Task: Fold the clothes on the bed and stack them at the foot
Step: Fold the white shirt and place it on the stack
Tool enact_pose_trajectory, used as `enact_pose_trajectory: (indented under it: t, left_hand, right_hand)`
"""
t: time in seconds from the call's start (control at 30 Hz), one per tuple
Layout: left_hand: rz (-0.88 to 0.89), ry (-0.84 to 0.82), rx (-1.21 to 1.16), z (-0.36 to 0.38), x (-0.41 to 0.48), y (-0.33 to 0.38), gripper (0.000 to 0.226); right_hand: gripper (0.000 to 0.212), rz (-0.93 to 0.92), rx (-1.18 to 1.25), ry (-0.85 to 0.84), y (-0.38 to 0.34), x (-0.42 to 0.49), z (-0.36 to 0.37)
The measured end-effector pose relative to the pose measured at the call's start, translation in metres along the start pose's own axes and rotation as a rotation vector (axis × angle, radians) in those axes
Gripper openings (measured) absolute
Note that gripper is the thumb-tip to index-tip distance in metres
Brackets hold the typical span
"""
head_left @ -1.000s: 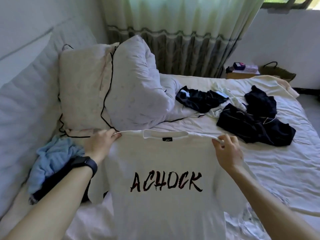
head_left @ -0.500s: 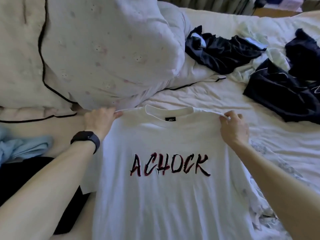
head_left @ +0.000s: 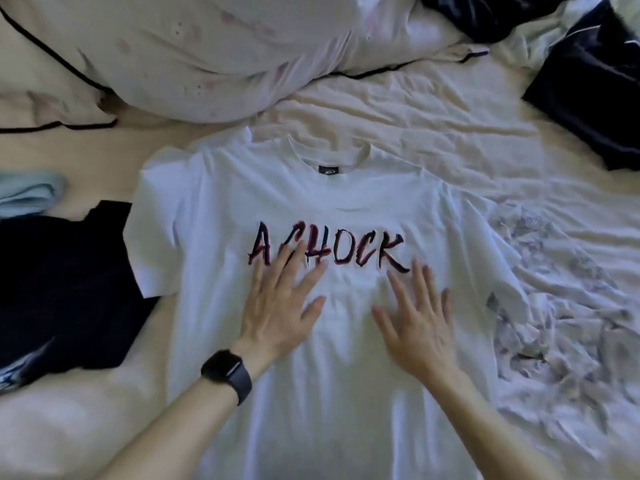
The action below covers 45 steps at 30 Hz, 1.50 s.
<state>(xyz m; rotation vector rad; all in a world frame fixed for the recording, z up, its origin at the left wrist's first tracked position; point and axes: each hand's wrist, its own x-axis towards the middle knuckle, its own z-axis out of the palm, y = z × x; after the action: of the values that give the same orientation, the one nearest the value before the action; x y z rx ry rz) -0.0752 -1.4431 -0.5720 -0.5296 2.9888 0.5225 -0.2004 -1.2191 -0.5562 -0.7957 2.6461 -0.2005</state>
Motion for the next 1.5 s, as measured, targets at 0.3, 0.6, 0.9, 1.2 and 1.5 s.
enact_pose_trajectory:
  t: [0.3,0.6,0.9,1.2,1.5]
  left_hand:
    - [-0.752,0.093,-0.192,0.047,-0.242,0.055,0.071]
    - [-1.323,-0.048,-0.679,0.056,-0.328,0.011,0.045]
    - [-1.272,-0.114,-0.635,0.039,-0.362,0.021,0.02]
    - [-1.305,0.009,-0.664,0.066,-0.342,-0.002,0.073]
    - [-1.118,-0.036,-0.564,0.036,-0.381,-0.037,0.027]
  right_hand:
    - [0.077,0.57,0.249,-0.044,0.056,-0.233,0.051]
    - [0.051,0.77,0.774,-0.18,0.142,-0.274,0.065]
    - [0.027,0.704,0.819,-0.134,0.162,-0.319,0.072]
    - [0.026,0.81,1.028,-0.07,0.159,-0.324,0.106]
    - [0.005,0.905,1.208,0.081,0.147,-0.323,0.086]
